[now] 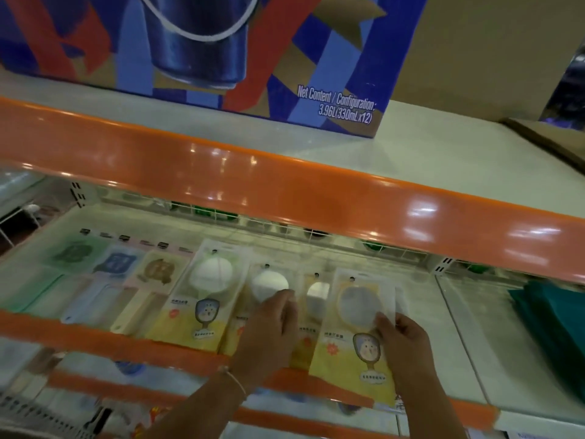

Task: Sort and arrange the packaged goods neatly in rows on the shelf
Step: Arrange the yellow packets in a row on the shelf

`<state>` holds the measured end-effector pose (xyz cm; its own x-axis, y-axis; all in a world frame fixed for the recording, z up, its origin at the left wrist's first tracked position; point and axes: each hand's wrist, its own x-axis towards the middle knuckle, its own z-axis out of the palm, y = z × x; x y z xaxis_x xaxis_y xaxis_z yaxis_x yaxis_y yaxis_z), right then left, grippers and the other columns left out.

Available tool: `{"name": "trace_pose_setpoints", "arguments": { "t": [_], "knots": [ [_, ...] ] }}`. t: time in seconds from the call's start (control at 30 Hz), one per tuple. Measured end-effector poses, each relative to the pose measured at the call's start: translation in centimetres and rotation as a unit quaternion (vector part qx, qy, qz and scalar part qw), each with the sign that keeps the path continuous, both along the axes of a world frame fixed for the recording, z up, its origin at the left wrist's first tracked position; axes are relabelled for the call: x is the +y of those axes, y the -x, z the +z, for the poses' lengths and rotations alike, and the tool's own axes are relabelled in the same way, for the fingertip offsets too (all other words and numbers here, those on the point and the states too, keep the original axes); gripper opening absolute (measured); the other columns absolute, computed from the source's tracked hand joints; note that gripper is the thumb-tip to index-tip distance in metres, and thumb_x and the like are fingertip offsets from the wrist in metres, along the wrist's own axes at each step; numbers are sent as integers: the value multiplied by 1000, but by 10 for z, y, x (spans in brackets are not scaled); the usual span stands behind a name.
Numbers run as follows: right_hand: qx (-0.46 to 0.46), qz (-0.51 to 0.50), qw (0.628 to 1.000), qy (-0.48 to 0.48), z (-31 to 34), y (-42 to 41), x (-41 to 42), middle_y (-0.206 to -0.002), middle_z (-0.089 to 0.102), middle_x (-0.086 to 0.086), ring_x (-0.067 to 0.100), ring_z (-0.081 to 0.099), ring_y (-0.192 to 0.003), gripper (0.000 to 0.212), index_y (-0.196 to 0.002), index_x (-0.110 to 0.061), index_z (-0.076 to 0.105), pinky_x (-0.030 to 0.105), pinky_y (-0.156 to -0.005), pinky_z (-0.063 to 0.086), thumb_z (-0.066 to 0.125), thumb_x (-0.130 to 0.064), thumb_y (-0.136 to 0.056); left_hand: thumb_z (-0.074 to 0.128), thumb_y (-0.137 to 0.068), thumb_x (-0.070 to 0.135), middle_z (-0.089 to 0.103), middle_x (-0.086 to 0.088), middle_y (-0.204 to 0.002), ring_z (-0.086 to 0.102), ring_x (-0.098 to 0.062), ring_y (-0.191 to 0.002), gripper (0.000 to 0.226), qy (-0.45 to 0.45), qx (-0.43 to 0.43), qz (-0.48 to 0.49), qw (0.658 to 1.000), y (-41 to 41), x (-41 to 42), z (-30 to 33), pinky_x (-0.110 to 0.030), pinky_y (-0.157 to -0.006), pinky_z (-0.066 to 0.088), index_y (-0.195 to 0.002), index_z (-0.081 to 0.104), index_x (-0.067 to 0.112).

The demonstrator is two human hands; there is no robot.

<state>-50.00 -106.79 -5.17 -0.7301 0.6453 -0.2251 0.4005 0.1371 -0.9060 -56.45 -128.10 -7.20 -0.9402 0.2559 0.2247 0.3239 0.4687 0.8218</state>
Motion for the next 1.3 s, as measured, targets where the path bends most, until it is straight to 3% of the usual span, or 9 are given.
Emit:
{"name": "trace_pose_setpoints", "arguments": {
  "t": [0.1,0.2,0.3,0.47,0.57,0.73,0.87,1.03,1.3],
  "knots": [
    [-8,-4,999,-32,-3,12,7,-76,70,19,42,66,-72,21,-80,-9,69,44,-60,52,62,-26,-92,43,-96,28,61,5,-93,60,-13,-81,15,124,105,-27,986,6,-8,-25,-22,-64,50,-104,55,26],
    [-23,20,998,-50,-6,29,5,-76,68,18,27,61,-63,20,-80,-5,67,33,-56,45,62,-21,-92,39,-93,31,65,-2,-118,59,-23,-116,37,220,145,-35,964,7,-10,-42,-38,-98,49,-117,63,16],
    [-34,52,996,-69,-11,44,-3,-66,62,14,21,53,-58,25,-80,2,64,29,-55,40,61,-20,-92,37,-95,31,64,-6,-124,52,-26,-127,42,263,168,-51,949,6,-8,-45,-43,-110,37,-117,66,11],
    [-74,88,980,-164,-26,58,-11,-81,69,5,21,63,-75,22,-95,-10,67,31,-67,48,55,-29,-94,35,-96,39,61,-3,-127,45,-27,-133,43,284,163,-53,943,7,-10,-50,-42,-115,27,-114,67,16],
    [-110,88,957,-252,-41,58,-12,-98,70,7,24,65,-91,38,-116,-12,63,33,-79,51,52,-41,-93,39,-94,39,60,-4,-128,43,-27,-134,40,301,172,-63,936,7,-9,-50,-43,-116,25,-113,68,18],
    [-119,116,886,-432,-60,39,-24,-77,58,7,31,55,-74,31,-80,-16,56,31,-62,38,53,-47,-83,44,-91,37,62,-6,-123,46,-28,-132,36,288,181,-61,938,8,-8,-52,-46,-112,34,-106,69,15],
    [-71,92,864,-490,-59,25,-41,-101,65,17,40,59,-88,46,-96,-16,72,44,-73,50,53,-52,-77,43,-92,37,61,-7,-125,45,-28,-133,34,284,182,-57,940,9,-8,-55,-44,-114,32,-106,67,16],
    [-75,160,869,-462,-64,24,-44,-134,55,17,42,49,-122,62,-118,-23,67,55,-92,48,35,-62,-83,43,-91,36,59,-7,-129,45,-28,-133,34,288,175,-52,940,10,-8,-57,-42,-114,32,-108,65,17],
    [-75,188,869,-451,-68,22,-47,-134,55,14,35,49,-125,61,-122,-24,67,48,-102,44,34,-61,-88,41,-91,34,59,-9,-128,46,-29,-132,33,286,182,-55,939,10,-8,-56,-42,-114,31,-108,63,16]
  ]
}}
